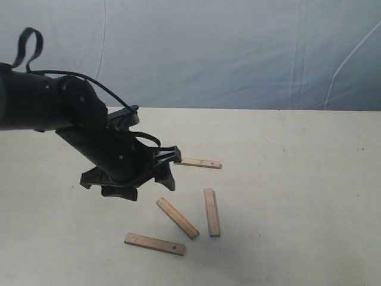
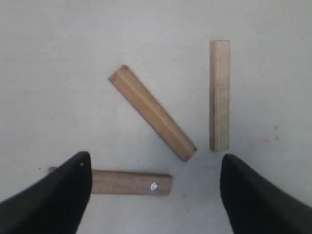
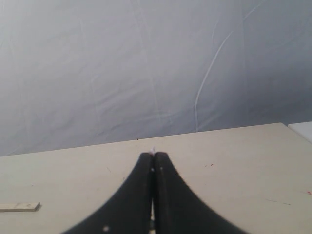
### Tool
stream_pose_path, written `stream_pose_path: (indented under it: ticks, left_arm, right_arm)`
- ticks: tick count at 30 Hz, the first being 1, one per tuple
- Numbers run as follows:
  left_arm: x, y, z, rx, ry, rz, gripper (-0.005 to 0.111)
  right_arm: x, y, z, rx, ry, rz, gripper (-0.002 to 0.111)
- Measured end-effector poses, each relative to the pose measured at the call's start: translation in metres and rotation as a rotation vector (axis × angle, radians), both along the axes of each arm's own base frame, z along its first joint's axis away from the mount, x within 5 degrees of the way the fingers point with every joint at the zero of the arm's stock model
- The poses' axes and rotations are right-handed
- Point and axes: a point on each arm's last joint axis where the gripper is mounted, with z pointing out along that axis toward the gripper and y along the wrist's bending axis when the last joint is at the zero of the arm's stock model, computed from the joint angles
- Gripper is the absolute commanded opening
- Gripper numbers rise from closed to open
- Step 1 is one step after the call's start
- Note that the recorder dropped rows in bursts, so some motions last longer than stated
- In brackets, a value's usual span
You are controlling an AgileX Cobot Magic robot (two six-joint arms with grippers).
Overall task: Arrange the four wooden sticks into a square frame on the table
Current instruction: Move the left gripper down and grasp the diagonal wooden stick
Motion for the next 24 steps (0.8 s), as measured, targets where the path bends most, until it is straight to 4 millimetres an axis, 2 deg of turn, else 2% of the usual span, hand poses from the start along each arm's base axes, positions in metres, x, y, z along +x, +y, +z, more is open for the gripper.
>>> stream_pose_path:
  ticks: [4,11,21,24]
  left_arm:
    - [0.009,-0.021,-0.014,0.003,0.035,0.025,0.069]
    - [0.020,-0.048,-0.038,0.152,0.107,0.050,0.069]
    - [0.026,-0.054,-0.068,0.198,0.190,0.173,0.069]
    - [0.028,-0.054,-0.071,0.202,0.197,0.195,0.067]
  right_arm:
    - [0.000,0.000,0.000,0.000,0.000,0.000,-0.001]
    - [0.000,0.000,0.000,0.000,0.000,0.000,-0.001]
    - [0.000,0.000,0.000,0.000,0.000,0.000,-0.001]
    - [0.000,0.000,0.000,0.000,0.002,0.000,-0.001]
